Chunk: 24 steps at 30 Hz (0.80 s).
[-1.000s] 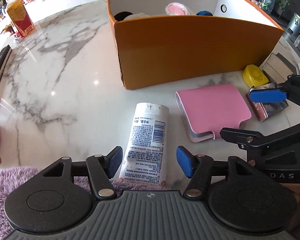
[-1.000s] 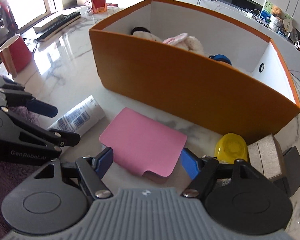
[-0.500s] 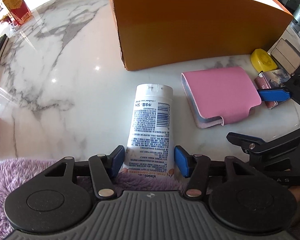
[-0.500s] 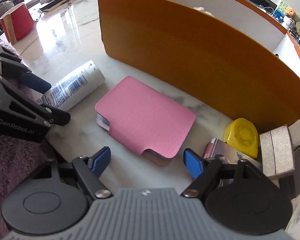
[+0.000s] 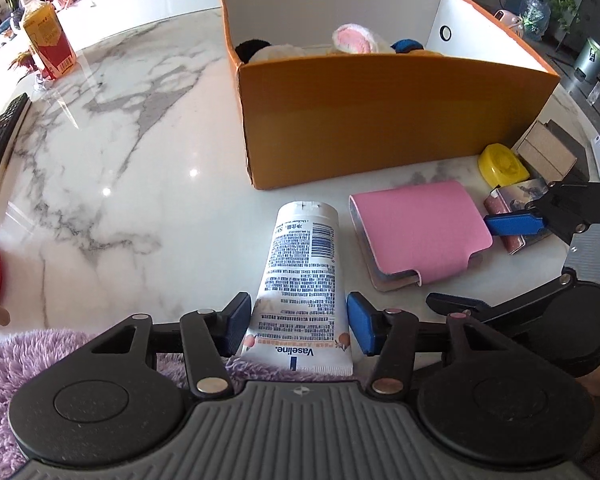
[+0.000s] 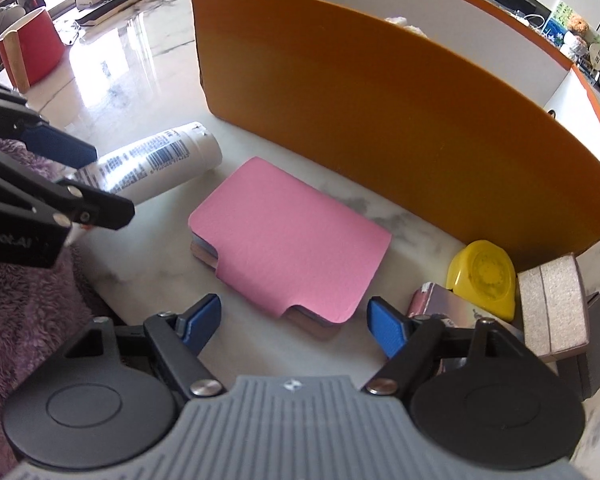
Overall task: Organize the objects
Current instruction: 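Grasp the white Vaseline lotion tube with the left gripper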
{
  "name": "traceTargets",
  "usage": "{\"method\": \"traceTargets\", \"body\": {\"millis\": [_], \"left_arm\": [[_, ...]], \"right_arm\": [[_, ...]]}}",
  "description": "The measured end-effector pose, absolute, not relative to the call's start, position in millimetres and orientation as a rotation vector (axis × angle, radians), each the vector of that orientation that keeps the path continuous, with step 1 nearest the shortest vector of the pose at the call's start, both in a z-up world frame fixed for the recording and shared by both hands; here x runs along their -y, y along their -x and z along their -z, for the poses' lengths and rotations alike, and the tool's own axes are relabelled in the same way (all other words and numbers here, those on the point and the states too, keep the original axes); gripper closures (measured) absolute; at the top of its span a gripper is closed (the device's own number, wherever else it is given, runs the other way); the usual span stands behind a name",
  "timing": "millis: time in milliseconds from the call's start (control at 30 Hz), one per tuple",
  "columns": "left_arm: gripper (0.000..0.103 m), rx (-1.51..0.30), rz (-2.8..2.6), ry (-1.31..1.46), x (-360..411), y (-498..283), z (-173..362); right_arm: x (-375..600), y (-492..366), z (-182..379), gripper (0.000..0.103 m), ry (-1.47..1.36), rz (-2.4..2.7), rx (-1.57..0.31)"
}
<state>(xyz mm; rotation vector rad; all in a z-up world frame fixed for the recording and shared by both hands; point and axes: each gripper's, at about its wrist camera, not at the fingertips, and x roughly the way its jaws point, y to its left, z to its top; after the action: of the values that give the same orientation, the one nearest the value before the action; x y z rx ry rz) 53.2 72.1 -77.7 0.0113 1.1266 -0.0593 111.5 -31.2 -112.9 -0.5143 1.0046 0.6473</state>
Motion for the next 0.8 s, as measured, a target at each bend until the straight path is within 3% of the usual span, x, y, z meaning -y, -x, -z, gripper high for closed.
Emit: {"method": "traceTargets", "body": {"millis": [167,200,233,267,500,567,667,733,800], "left_arm": [[0.042,-1.069,0.059,-0.003,-71.2,-52.3,60.2],[0.048,-1.058,0.063,0.002,-71.8,-52.7,55.9],[0.102,-1.054,0.080,0.018,-72.7,-53.3,52.6],[0.094,-1.060,0.082,0.038,-74.3,-54.8,49.7],[0.098,-1.040,0.049,0.022,-75.7,-59.3,43.1],[0.093,-1.065,0.059,0.025,-76.3,-58.1,45.1],[0.075,-1.084,0.033,0.037,-79.0,-55.4,50.9],[0.049,-1.113,0.028,0.049,-82.0,-55.1,57.8],[0.046,-1.141,0.015,0.048,-83.6,-56.3,65.7]], "right_arm": [[28.0,-109.0,107.3,0.027,0.525,-0.653,-0.979],[27.5,-108.7,105.6,0.027,0.523,-0.657,-0.972],[26.8,-108.8,103.7,0.027,0.523,-0.658,-0.964],[26.2,-108.7,102.8,0.027,0.524,-0.659,-0.959],[26.9,-110.1,103.1,0.027,0.528,-0.655,-0.951],[26.7,-110.1,102.7,0.027,0.529,-0.656,-0.946],[30.3,-110.0,102.3,0.027,0.523,-0.656,-0.948],[30.3,-108.8,102.6,0.027,0.521,-0.657,-0.946],[30.7,-108.7,102.4,0.027,0.516,-0.658,-0.944]]}}
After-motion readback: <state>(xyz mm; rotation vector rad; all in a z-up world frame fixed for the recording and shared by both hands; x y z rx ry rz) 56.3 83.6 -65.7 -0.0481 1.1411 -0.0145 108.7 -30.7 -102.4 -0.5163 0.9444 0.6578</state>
